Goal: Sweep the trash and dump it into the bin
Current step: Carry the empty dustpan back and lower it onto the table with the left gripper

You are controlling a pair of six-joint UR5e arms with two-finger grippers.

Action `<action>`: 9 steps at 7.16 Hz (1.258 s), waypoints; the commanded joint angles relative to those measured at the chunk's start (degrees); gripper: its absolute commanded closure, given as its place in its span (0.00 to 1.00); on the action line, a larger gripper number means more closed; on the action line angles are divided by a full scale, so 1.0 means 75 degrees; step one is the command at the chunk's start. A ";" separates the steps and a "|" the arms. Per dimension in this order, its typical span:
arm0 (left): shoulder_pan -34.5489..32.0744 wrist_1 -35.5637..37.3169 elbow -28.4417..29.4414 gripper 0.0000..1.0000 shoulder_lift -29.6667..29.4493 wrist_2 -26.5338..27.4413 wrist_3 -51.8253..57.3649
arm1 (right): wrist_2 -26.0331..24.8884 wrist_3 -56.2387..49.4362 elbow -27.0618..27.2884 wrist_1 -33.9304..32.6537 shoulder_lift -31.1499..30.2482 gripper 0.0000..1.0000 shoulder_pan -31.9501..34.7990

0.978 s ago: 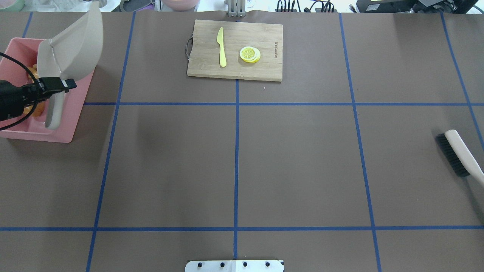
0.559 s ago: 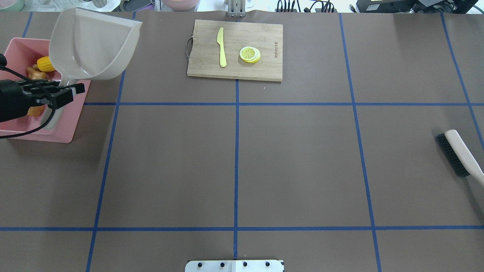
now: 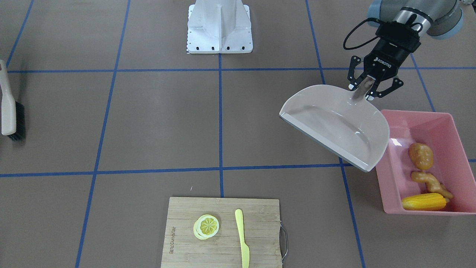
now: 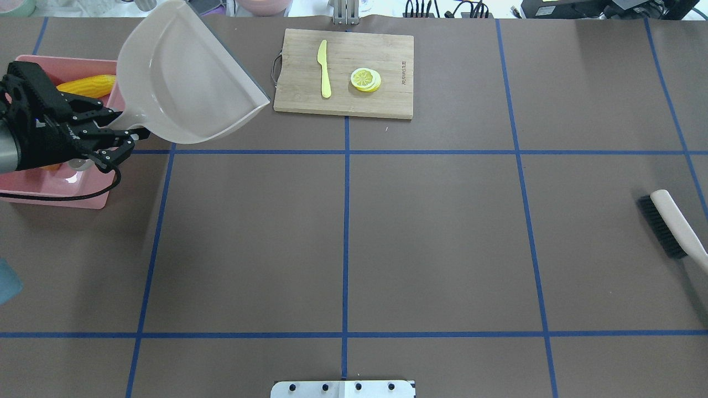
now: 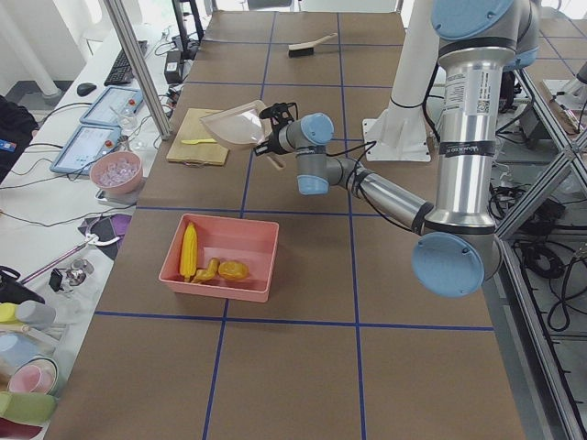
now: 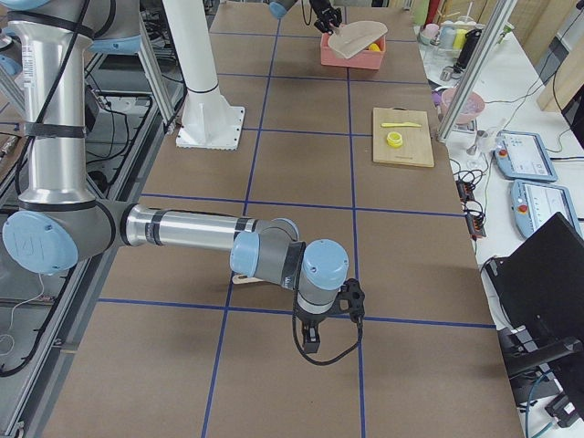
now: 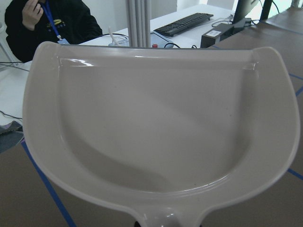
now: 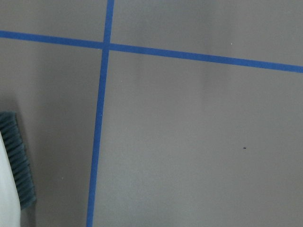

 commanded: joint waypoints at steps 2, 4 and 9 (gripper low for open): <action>0.0427 0.0625 0.0698 1.00 -0.0732 -0.0716 0.1037 | -0.0201 0.0630 0.0003 0.0241 0.0075 0.00 -0.0200; 0.0990 0.1837 0.0783 1.00 -0.1129 -0.0884 0.1819 | -0.0203 0.0606 0.0026 0.0241 0.0063 0.00 -0.0212; 0.1333 0.2898 0.1767 1.00 -0.2069 -0.1995 0.3886 | -0.0191 0.0559 0.0061 0.0241 0.0075 0.00 -0.0200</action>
